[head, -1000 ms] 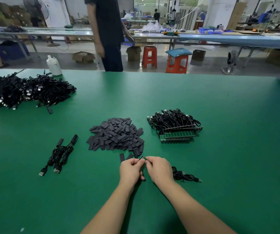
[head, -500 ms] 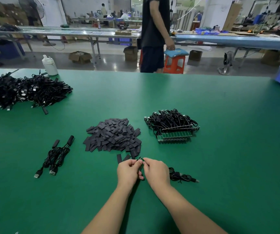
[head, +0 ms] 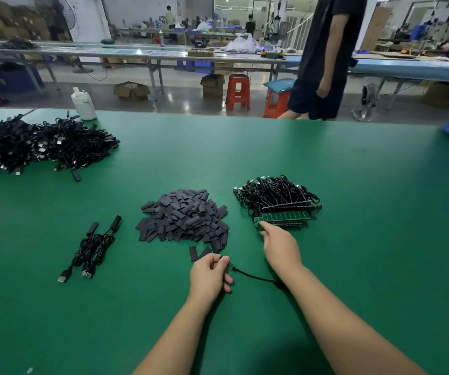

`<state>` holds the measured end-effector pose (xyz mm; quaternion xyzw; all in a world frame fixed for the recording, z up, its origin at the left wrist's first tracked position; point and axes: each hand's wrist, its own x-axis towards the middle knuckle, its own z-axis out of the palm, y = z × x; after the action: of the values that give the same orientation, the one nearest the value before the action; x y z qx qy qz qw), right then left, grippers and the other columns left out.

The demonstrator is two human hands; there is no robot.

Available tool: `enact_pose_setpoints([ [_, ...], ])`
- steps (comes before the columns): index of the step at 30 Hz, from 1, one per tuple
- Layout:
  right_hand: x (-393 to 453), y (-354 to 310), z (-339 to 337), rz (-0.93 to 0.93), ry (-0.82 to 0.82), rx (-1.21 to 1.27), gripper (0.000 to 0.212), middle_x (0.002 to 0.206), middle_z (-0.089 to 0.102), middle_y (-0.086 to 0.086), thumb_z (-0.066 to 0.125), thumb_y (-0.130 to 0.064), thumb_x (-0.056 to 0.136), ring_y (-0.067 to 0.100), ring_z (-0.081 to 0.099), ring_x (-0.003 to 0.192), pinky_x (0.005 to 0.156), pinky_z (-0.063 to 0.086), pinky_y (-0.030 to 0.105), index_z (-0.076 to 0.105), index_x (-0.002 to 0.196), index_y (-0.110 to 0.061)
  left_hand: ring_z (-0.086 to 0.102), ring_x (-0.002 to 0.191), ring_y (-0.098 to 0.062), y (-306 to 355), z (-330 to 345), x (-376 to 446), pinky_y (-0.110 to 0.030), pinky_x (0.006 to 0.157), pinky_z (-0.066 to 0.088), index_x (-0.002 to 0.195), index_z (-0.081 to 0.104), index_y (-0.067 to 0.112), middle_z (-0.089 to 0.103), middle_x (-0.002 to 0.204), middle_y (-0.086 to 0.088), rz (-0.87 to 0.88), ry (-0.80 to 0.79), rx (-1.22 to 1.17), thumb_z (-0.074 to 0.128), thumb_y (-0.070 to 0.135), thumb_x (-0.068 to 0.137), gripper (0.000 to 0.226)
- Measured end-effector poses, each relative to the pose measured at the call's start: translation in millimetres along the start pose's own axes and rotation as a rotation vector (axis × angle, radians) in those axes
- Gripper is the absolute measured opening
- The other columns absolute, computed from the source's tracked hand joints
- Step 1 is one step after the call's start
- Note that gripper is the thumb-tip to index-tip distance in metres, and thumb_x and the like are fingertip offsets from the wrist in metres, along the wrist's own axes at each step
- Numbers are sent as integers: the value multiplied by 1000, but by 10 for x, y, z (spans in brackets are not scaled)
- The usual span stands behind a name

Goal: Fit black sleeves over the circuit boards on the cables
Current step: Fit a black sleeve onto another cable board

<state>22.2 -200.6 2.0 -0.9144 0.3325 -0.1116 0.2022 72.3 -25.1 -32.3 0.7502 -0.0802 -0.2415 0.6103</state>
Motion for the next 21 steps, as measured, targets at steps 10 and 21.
enact_pose_setpoints([
  [10, -107, 167, 109, -62, -34, -17, 46, 136, 58, -1, 49, -18, 102, 20, 58, 118, 97, 48, 34, 44, 148, -21, 48, 38, -19, -8, -91, 42, -25, 44, 44, 87, 62, -2, 64, 57, -12, -10, -82, -36, 57, 20, 99, 26],
  [21, -509, -45, 220, -192, -263, 167, 35, 79, 69, -11, 48, -55, 96, 7, 61, 73, 69, 50, 31, 71, 96, -29, 38, 41, -13, -55, -206, 144, -22, 40, 34, 88, 55, 2, 55, 56, -6, -129, -34, -501, 56, 14, 99, 16],
])
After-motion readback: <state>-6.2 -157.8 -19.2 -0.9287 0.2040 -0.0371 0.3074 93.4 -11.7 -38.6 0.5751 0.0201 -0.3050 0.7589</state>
